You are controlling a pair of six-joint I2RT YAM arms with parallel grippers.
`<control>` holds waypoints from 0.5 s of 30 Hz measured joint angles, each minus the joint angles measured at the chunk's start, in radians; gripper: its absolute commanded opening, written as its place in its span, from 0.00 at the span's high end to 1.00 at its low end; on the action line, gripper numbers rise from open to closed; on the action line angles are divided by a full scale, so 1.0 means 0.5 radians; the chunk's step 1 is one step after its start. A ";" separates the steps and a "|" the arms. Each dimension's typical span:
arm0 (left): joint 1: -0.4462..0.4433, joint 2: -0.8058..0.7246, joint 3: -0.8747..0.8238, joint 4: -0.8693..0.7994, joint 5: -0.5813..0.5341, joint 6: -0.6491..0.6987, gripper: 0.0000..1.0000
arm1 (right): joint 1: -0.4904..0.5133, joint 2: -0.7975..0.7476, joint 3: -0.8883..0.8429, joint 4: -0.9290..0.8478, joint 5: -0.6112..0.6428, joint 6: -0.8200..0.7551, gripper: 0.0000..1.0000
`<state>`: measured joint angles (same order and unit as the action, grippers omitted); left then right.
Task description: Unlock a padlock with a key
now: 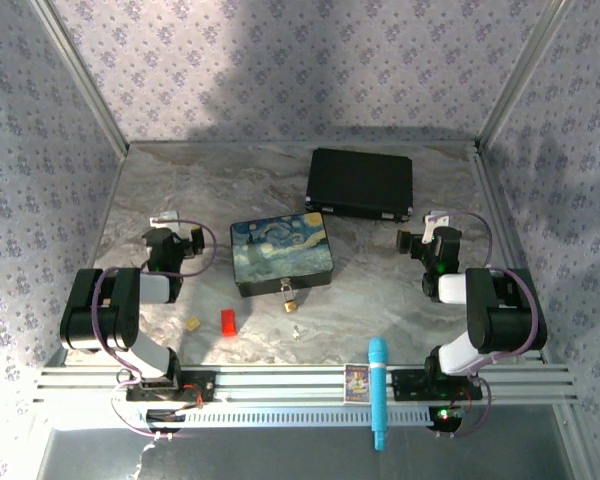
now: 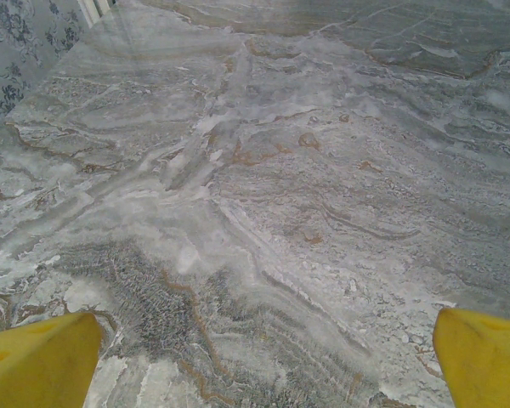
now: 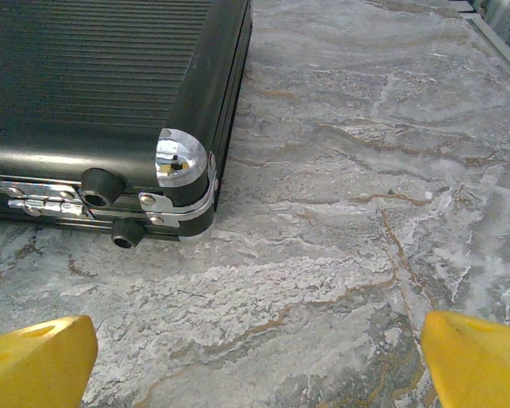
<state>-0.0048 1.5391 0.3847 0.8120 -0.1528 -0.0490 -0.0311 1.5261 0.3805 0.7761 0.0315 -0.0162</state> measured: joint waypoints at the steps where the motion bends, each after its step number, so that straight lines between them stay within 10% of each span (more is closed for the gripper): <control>1: 0.000 0.000 0.000 -0.001 -0.001 0.000 0.00 | -0.001 -0.001 0.001 -0.002 -0.005 0.000 0.01; 15: -0.003 -0.832 0.208 -0.856 -0.142 -0.378 0.00 | -0.008 -0.835 0.262 -0.847 -0.095 0.160 0.01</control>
<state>-0.0063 1.1229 0.4885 0.3840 -0.2237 -0.2379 -0.0353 1.1088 0.5117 0.3527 -0.0162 0.0639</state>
